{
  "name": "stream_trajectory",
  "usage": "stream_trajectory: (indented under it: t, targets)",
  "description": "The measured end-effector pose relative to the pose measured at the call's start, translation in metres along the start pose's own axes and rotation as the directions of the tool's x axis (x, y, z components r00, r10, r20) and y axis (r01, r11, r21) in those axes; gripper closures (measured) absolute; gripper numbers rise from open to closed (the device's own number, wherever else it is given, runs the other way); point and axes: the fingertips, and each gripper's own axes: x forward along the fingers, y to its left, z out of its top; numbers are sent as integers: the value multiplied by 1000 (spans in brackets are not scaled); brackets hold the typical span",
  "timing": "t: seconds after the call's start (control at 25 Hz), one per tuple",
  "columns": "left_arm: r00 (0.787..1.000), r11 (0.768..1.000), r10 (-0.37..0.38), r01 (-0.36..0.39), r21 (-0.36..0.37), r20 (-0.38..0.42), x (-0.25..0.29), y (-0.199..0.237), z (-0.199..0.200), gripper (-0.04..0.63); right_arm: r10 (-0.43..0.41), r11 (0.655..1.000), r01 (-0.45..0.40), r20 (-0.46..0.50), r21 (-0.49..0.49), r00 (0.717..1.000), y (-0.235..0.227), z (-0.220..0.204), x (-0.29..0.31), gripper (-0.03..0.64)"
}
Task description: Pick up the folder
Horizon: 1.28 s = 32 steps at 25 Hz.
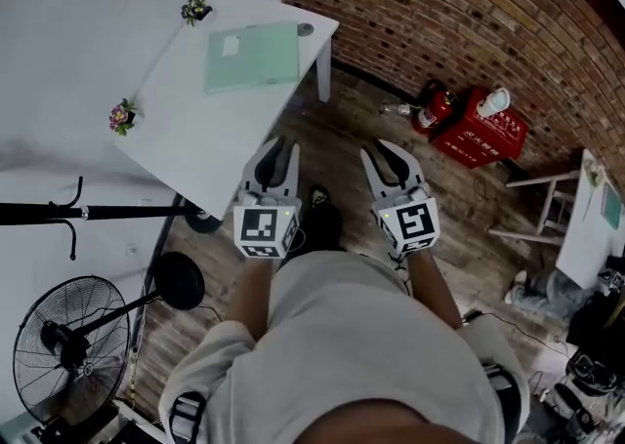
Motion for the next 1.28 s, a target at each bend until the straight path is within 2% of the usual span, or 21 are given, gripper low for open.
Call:
stream_trajectory:
  t: [0.72,0.96,1.28]
  targets:
    - [998,998,12,-16,-63,-54,134,127,4,525,67,998,-67,-61,4,996,-52,7,183,526]
    - [999,998,27,-29,-53,-38,159,160,14,525,98,995,-99,-50,-11,994,-55,14,226,523]
    - [996,992,81,-84,-92,-39,177,193,10,524,183,982,-185,-40,-36,982,-57,21,280,517]
